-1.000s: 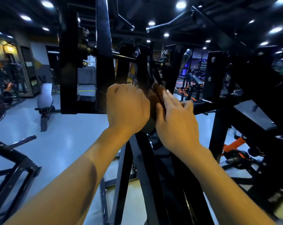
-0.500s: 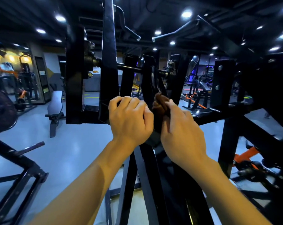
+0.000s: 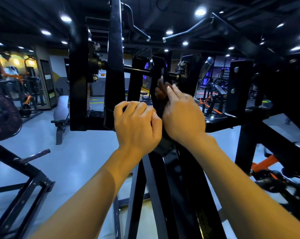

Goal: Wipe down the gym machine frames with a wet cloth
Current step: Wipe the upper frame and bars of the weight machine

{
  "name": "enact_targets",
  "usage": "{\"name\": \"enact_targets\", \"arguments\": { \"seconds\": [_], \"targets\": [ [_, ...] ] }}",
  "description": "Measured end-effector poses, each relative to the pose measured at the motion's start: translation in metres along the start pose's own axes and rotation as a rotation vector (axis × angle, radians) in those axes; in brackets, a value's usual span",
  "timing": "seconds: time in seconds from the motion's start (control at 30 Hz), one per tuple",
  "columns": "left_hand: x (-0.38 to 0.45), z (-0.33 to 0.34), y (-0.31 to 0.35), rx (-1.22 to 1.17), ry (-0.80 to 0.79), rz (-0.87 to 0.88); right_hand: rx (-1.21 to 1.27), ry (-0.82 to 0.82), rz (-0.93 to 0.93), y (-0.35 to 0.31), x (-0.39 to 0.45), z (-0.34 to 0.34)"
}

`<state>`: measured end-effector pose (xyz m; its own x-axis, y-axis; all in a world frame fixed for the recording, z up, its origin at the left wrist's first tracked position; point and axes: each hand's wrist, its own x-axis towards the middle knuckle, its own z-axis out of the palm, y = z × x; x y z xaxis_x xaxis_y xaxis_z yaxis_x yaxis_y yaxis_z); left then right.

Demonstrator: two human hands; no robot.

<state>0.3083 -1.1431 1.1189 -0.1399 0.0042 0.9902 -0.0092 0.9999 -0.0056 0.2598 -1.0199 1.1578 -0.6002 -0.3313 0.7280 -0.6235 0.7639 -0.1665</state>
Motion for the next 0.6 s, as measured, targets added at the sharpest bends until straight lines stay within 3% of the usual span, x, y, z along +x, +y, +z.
{"name": "enact_targets", "arguments": {
  "seconds": [0.1, 0.3, 0.5, 0.6],
  "targets": [
    [0.0, -0.001, -0.002, 0.007, -0.017, 0.019, 0.04, -0.02, 0.019, -0.004, 0.03, 0.004],
    [0.0, 0.002, -0.001, -0.024, 0.032, 0.009, -0.002, 0.039, 0.088, -0.005, -0.02, 0.003],
    [-0.001, 0.002, -0.004, -0.031, 0.028, 0.031, 0.095, -0.033, 0.073, -0.001, 0.054, 0.007],
    [-0.002, 0.004, -0.005, -0.034, 0.047, 0.033, -0.019, 0.001, 0.079, -0.002, 0.024, 0.007]
  ]
}}
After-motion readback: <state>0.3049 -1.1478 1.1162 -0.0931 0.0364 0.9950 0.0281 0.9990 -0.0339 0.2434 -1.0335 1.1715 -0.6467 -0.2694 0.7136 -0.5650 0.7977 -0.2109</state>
